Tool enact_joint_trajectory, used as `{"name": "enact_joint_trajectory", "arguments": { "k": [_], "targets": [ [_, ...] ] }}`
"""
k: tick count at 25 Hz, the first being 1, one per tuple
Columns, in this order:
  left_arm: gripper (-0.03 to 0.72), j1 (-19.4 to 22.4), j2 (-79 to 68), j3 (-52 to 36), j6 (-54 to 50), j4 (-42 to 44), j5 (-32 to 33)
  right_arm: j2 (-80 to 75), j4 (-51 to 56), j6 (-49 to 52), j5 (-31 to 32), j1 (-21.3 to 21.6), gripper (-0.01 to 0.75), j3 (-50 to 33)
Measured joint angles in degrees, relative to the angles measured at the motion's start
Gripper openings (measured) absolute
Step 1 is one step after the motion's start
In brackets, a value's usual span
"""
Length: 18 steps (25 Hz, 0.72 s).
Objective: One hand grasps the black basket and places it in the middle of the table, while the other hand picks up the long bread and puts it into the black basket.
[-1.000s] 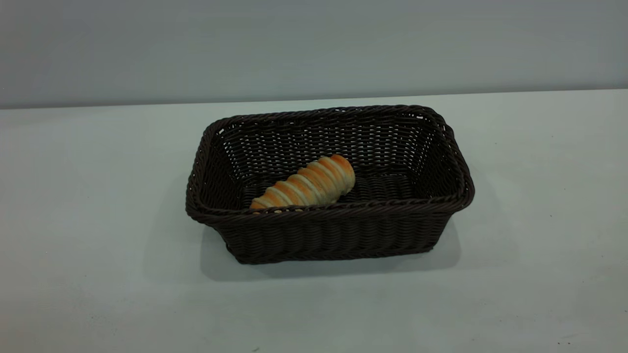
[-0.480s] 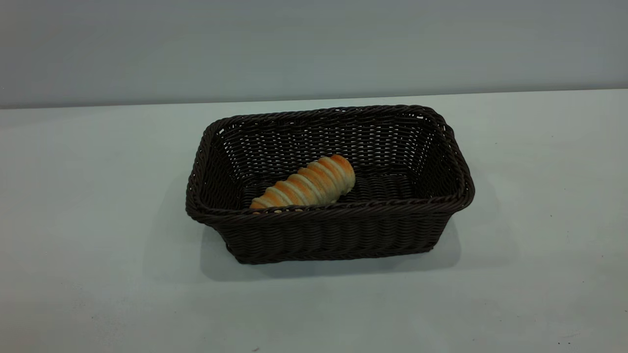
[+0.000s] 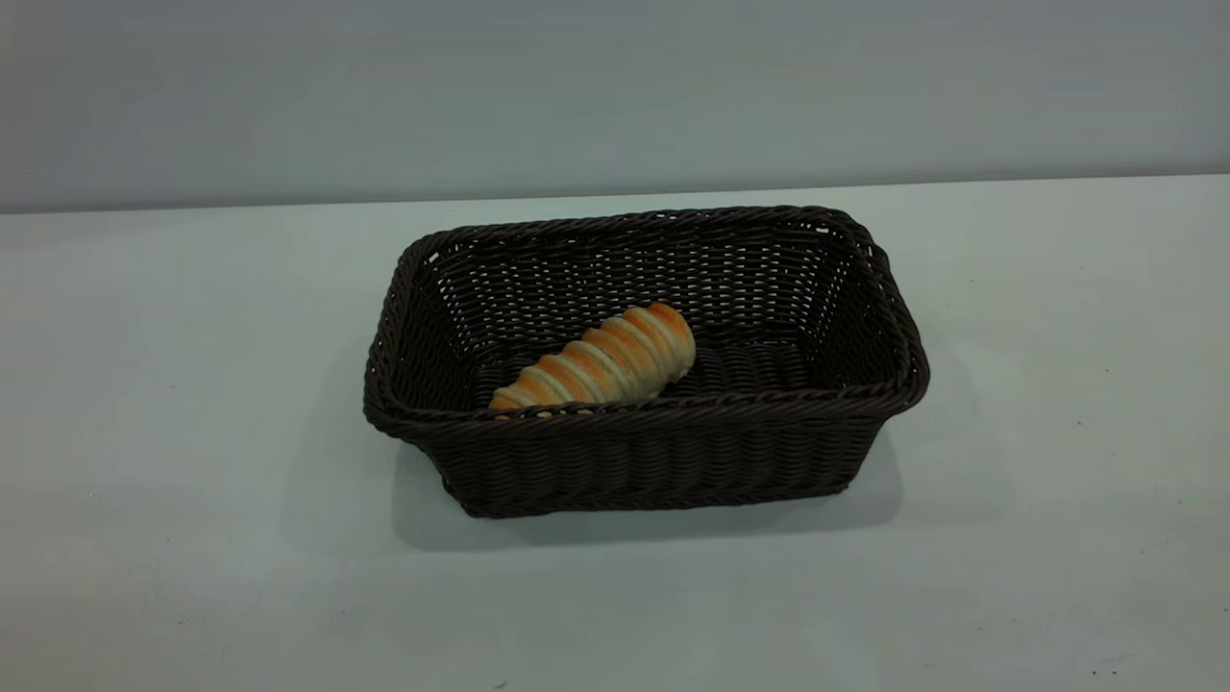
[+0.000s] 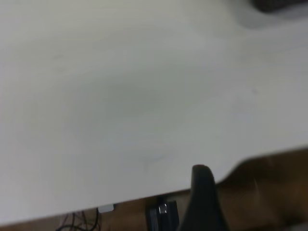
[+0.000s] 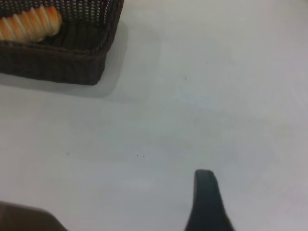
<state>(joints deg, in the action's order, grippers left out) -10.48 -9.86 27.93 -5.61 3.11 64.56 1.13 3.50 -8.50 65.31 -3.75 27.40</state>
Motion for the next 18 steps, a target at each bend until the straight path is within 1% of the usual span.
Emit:
{"name": "enact_joint_trajectory", "arguments": {
  "k": [2,4,6,9,18],
  "targets": [
    [0.590,6.2,2.4,0.0,0.0,0.1,0.0,0.0,0.0,0.0,0.0,0.0,0.533,0.0],
    [0.590,10.6,5.1,0.0,0.0,0.1,0.0,0.0,0.0,0.0,0.0,0.0,0.533,0.0],
    [0.590,13.0,8.0,0.0,0.0,0.1,0.1,0.0,0.0,0.0,0.0,0.0,0.533,0.0],
    [0.590,13.6,10.8,0.0,-0.1,0.1,0.3,0.0,0.0,0.0,0.0,0.0,0.533,0.0],
    [0.590,13.6,11.1,0.0,-0.1,0.1,0.6,0.0,0.0,0.0,0.0,0.0,0.533,0.0]
  ]
}}
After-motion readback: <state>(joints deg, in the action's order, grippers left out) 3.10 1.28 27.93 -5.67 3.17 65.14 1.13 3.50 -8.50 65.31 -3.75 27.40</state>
